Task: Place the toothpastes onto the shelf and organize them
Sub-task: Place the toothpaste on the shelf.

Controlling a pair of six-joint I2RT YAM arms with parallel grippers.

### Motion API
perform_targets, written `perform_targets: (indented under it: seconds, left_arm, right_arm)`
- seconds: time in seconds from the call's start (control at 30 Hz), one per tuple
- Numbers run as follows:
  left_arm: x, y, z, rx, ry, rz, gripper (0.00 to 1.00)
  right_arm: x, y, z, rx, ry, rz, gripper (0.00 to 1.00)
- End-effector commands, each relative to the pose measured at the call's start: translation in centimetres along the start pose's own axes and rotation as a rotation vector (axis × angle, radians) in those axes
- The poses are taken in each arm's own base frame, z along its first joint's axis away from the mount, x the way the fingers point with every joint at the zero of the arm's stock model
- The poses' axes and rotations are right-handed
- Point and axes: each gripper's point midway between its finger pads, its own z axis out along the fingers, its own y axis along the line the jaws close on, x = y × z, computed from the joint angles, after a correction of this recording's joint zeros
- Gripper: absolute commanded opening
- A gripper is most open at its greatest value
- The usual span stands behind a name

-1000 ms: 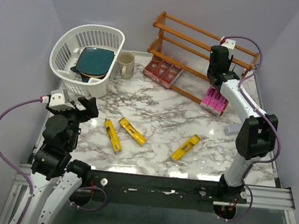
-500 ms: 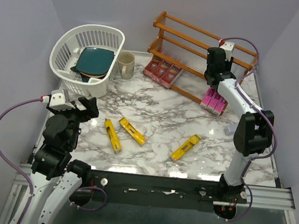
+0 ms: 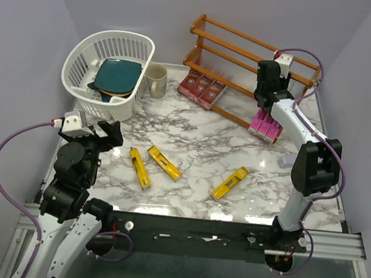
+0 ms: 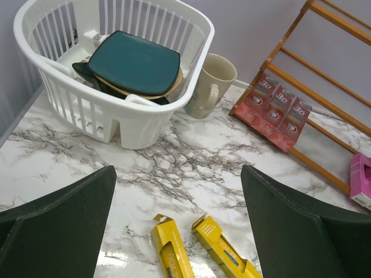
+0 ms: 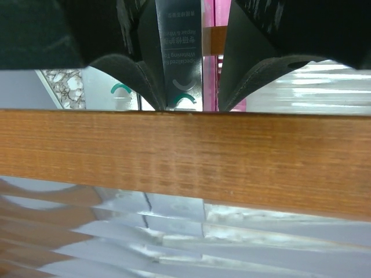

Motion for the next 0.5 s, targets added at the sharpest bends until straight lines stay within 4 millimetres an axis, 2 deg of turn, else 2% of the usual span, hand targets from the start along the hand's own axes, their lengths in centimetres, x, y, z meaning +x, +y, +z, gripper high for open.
perform_targets:
  seconds: [0.0,0.27,0.47]
  left_arm:
    - [0.5,0.0,0.2,0.007,0.012,0.015,0.99]
    - [0.4,0.0,0.1,0.009,0.006,0.013,0.99]
    - [0.4,0.0,0.1,0.009,0.006,0.013,0.99]
  right_arm:
    - [3.2,-1.7,-0.6,0.062,0.105,-0.061,0.49]
    - [2.7,-1.8,-1.6,0.027,0.107,-0.026,0.49]
    - [3.1,-1.7,-2.0,0.006,0.134,-0.018,0.49]
